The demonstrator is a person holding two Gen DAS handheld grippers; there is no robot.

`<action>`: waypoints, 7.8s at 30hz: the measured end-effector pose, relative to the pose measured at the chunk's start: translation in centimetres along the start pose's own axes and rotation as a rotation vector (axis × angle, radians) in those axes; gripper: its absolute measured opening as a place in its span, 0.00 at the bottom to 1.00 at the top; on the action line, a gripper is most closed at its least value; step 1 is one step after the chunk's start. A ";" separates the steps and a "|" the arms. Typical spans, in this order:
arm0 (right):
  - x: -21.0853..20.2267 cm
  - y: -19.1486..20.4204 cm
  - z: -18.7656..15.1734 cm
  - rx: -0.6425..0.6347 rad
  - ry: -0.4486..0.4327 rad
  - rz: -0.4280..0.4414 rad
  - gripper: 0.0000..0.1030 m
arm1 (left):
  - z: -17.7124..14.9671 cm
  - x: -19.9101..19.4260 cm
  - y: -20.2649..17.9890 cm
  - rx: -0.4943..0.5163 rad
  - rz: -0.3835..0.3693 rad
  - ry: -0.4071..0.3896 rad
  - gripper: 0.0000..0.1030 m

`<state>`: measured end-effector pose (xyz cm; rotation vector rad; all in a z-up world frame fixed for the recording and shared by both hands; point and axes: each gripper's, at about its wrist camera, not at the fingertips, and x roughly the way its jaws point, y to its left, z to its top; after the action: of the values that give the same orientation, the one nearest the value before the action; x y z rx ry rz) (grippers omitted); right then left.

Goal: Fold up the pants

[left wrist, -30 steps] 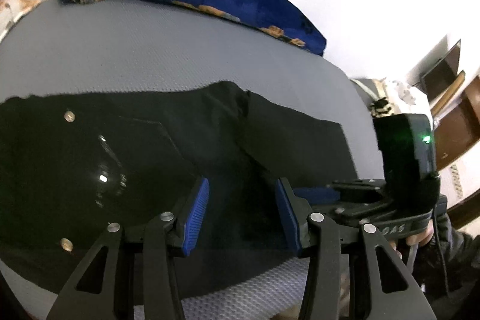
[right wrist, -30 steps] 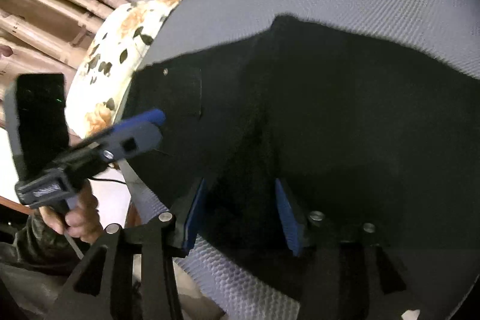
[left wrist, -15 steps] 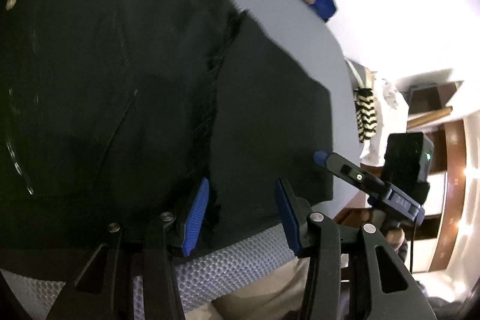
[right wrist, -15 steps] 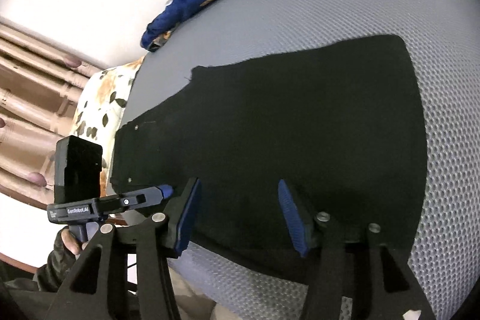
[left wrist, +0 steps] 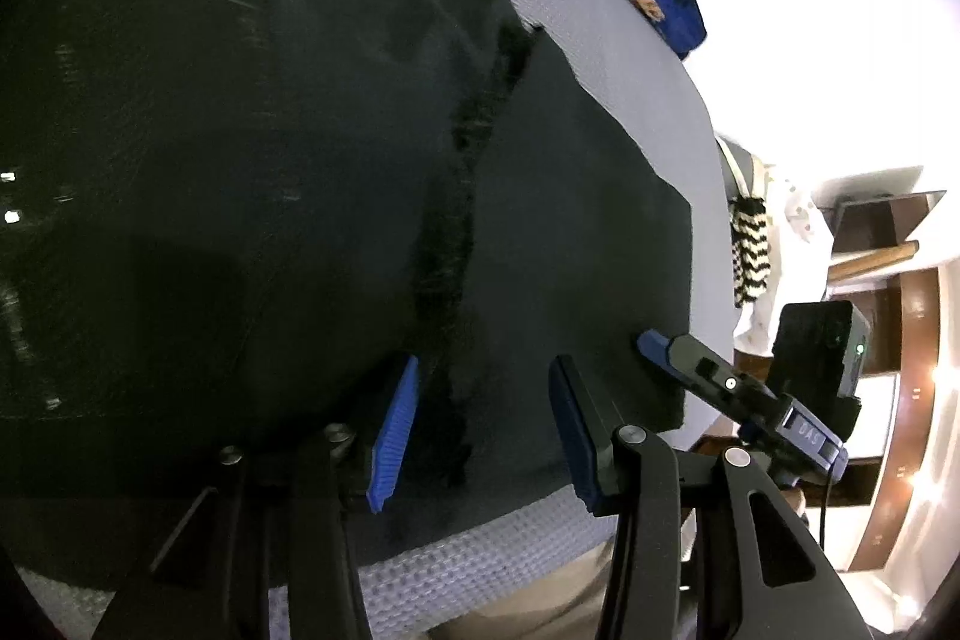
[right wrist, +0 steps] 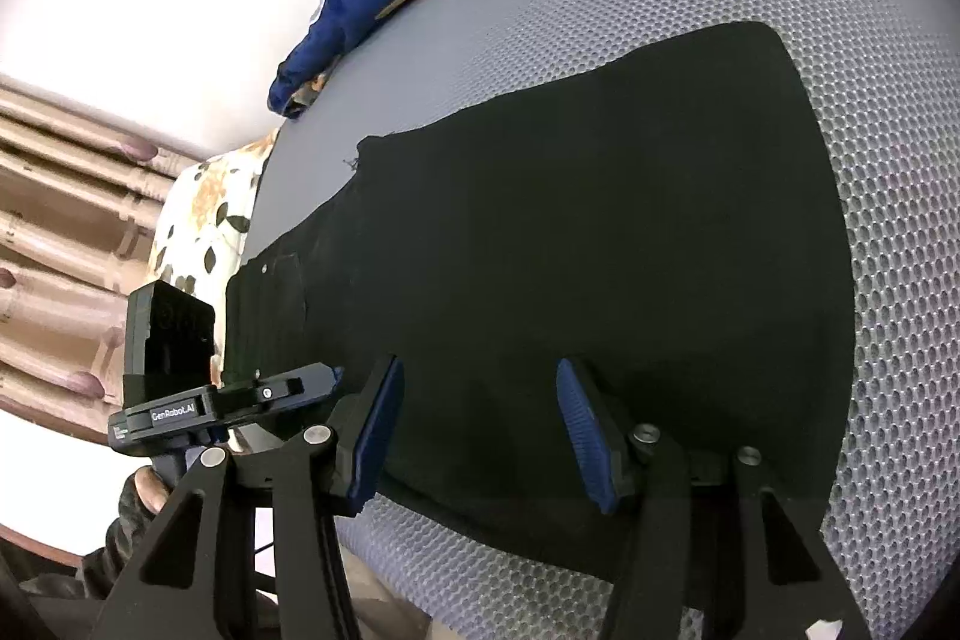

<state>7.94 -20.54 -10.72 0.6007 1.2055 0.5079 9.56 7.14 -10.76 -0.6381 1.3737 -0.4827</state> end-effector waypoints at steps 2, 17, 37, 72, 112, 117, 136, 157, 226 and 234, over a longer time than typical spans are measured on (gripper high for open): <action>0.0 0.0 0.0 -0.002 -0.002 -0.001 0.50 | 0.0 0.6 -0.7 0.017 -0.004 0.013 0.45; -0.2 0.4 -0.1 -0.023 -0.009 -0.034 0.50 | -1.5 0.9 -1.3 0.019 -0.034 0.001 0.11; -1.6 1.0 5.0 -0.190 -0.136 -0.389 0.50 | 1.6 -1.1 -7.2 0.441 0.214 -0.272 0.20; 1.6 5.4 -1.3 -0.312 0.043 -0.398 0.50 | 0.2 -6.4 -1.1 0.289 0.304 -0.295 0.43; 8.5 14.7 -3.8 -0.500 0.169 -0.308 0.52 | -3.6 -23.3 11.1 -0.055 0.299 -0.511 0.49; 9.3 15.9 -3.5 -0.497 0.184 -0.255 0.53 | -5.1 -23.3 14.9 -0.131 0.261 -0.481 0.49; 9.6 14.6 -1.1 -0.361 0.153 -0.323 0.52 | -7.1 -18.5 19.8 -0.221 -0.033 -0.371 0.49; 9.8 14.9 -1.6 -0.328 0.121 -0.313 0.62 | -2.0 -18.0 19.5 -0.092 -0.036 -0.461 0.35; -1.3 -5.7 6.9 0.042 -0.002 0.162 0.39 | 0.2 -1.0 -7.4 0.339 0.222 -0.237 0.63; -5.3 -2.5 6.4 0.044 -0.100 0.141 0.09 | 1.6 -1.4 -8.6 0.324 0.157 -0.277 0.63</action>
<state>12.66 -26.82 -7.11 0.7442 1.0869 0.5649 11.36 1.89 -3.90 -0.3153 1.0442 -0.4589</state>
